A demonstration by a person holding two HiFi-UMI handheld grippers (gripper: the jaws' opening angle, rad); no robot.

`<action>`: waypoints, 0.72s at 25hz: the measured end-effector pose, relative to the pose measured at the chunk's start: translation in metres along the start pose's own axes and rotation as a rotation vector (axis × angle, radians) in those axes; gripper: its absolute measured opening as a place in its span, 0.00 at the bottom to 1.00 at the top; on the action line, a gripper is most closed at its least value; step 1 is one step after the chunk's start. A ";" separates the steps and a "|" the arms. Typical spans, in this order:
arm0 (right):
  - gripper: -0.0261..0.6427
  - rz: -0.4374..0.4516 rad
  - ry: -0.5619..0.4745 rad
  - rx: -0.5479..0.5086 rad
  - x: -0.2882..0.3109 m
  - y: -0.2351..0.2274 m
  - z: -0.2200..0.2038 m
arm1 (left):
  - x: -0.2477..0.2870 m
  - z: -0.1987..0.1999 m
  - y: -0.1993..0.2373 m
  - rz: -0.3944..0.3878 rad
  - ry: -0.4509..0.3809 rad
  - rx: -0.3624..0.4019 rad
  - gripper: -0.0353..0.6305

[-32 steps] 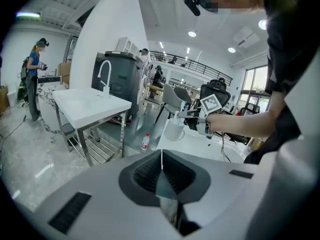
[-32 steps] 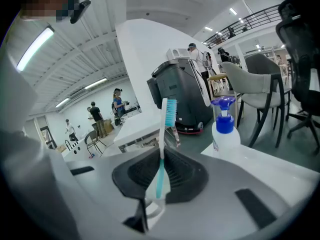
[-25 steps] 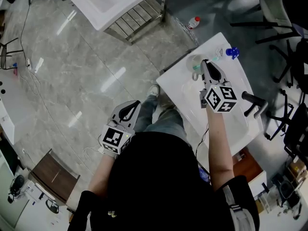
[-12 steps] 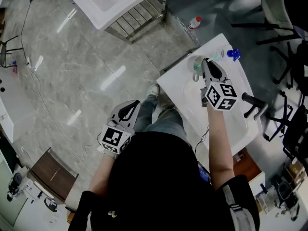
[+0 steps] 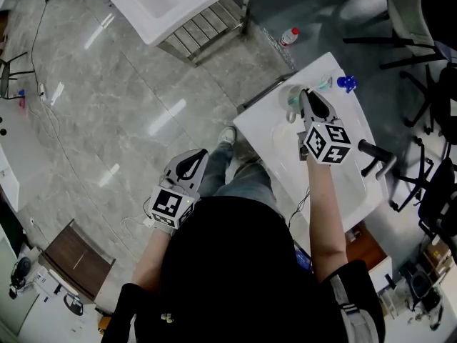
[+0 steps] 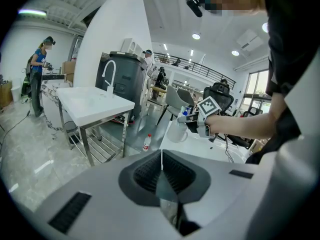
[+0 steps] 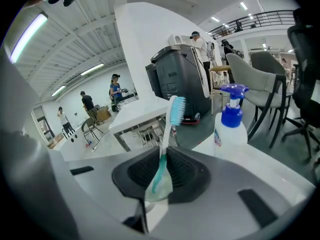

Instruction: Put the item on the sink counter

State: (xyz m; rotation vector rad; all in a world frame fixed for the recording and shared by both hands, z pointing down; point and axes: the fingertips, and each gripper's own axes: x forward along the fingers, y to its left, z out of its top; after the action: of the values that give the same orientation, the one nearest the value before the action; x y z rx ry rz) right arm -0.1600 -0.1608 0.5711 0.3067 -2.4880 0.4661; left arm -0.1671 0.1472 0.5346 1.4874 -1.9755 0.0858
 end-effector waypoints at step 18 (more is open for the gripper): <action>0.25 -0.010 0.002 0.038 -0.009 0.001 -0.002 | -0.010 -0.001 -0.003 -0.001 -0.023 0.012 0.09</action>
State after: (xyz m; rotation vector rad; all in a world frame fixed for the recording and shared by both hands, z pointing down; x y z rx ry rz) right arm -0.1523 -0.1583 0.5673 0.3341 -2.4765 0.5101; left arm -0.1622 0.1549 0.5287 1.5032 -1.9963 0.0804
